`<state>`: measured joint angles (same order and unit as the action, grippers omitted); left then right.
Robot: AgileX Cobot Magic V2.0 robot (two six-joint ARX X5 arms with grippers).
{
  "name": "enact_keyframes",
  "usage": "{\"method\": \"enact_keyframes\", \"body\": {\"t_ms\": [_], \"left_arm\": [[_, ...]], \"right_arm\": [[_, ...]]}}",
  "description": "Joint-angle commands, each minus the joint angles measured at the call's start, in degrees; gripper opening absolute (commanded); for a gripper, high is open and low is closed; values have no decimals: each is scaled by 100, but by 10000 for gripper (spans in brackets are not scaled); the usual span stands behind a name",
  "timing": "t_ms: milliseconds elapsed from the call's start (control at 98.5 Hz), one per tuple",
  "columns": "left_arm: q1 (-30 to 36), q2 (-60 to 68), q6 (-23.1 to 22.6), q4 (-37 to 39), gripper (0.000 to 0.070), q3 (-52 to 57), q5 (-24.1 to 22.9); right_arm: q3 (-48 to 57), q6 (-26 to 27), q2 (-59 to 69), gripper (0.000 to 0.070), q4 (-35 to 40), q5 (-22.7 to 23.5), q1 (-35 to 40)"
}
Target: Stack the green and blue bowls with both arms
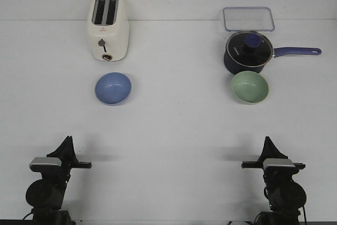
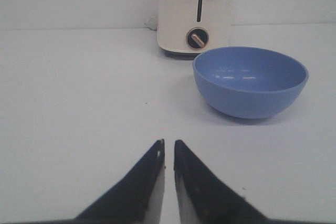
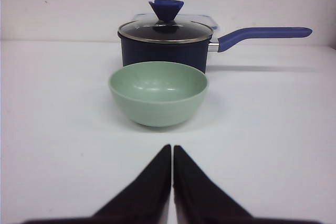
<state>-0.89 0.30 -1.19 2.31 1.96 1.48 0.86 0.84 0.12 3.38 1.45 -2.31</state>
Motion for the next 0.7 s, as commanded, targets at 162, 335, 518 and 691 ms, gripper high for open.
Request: {"method": "enact_keyframes", "body": {"t_ms": [162,335,518,691], "left_arm": [[0,-11,-74,59,15,-116,2],[0,-11,-74,59,15,-116,2],[0,-11,-74,59,15,-116,2],[0,-11,-74,59,15,-116,2]], "right_arm": [[-13,2,-4,4,-83,11,9],[-13,903,-4,4,-81,164,13],[-13,1499,-4,4,-83,177,13],[334,2229,-2,1,52,142,9]]}}
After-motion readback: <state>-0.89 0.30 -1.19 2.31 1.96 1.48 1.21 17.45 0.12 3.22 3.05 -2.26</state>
